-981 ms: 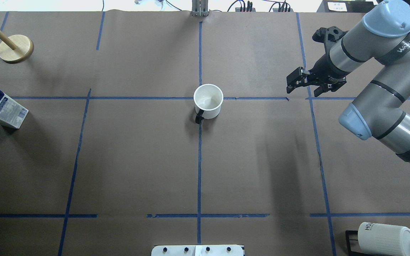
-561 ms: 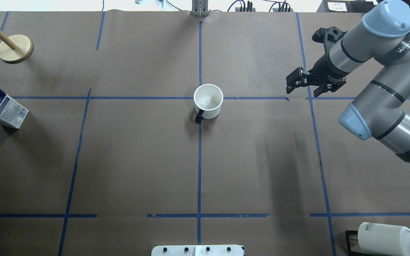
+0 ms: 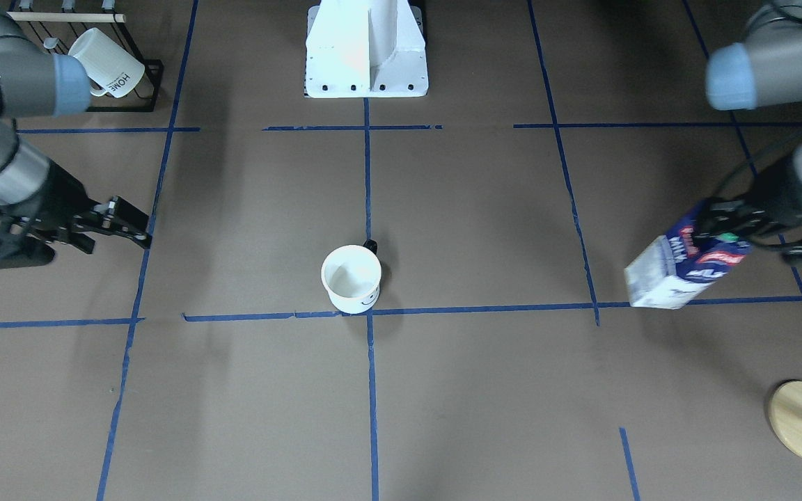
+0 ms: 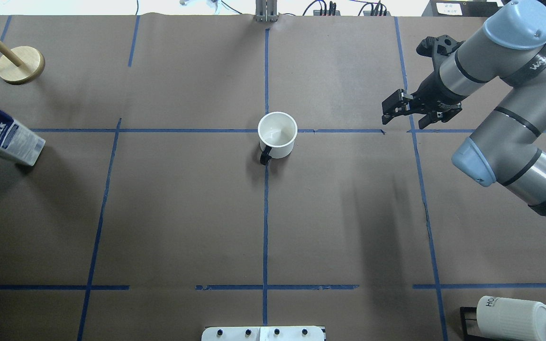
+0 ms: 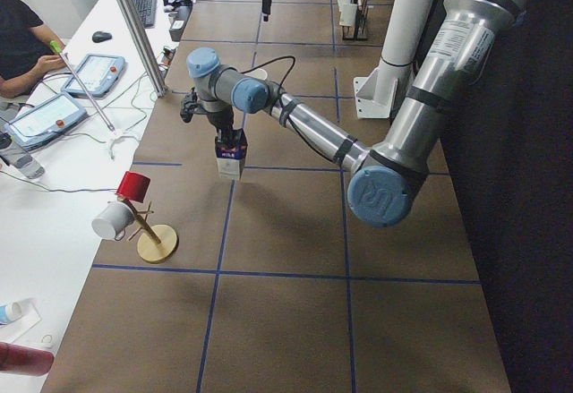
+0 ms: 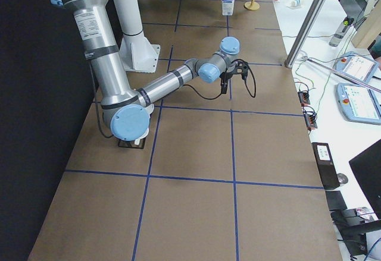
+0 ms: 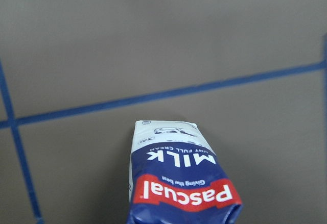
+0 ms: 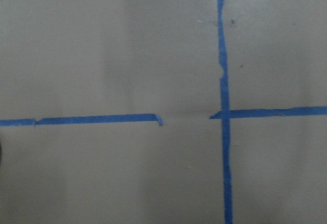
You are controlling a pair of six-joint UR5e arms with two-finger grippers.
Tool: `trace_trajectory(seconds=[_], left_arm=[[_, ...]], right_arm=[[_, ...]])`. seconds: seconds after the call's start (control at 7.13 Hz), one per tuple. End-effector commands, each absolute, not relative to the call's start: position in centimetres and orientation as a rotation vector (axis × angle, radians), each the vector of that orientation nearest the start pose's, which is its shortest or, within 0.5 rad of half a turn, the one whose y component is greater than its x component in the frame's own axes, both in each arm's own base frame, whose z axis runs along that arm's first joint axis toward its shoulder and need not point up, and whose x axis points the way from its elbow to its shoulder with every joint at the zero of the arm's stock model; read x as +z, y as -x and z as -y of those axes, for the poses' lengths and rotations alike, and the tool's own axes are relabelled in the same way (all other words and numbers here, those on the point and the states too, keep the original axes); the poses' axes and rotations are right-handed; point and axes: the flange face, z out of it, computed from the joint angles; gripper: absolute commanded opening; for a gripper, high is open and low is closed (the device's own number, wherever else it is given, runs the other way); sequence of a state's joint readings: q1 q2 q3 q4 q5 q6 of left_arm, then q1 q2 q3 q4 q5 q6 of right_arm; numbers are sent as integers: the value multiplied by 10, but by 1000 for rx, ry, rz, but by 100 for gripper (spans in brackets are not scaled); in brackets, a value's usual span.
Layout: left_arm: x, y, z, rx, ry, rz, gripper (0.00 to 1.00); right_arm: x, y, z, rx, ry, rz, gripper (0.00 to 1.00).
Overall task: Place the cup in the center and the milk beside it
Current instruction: 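Carry the milk carton with the left gripper beside the mug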
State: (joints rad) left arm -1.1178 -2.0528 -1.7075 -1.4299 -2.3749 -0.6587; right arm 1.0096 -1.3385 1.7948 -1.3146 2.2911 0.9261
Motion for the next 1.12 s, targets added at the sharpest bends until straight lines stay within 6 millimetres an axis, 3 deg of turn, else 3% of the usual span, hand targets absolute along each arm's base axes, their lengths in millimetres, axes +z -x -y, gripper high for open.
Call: trace_trajectory(seconds=[0.0,0.28,0.42,0.7,0.98], left_arm=[[189,-357,590,-87,142,-977,5],[128,-447,562,-81,98,-931,6],[116,-464,574,-77,105,-918,6],[127,-490,571,-58,107,-912,8],[136,-497,576,-56,100,-911,12]], right_arm=[[423,211,512,76,-59,935,100],[423,213,513,77,-64,929,100],[424,212,512,78,-62,928,100],[423,213,513,76,-63,929,100],[427,216,516,80,-55,925,100]])
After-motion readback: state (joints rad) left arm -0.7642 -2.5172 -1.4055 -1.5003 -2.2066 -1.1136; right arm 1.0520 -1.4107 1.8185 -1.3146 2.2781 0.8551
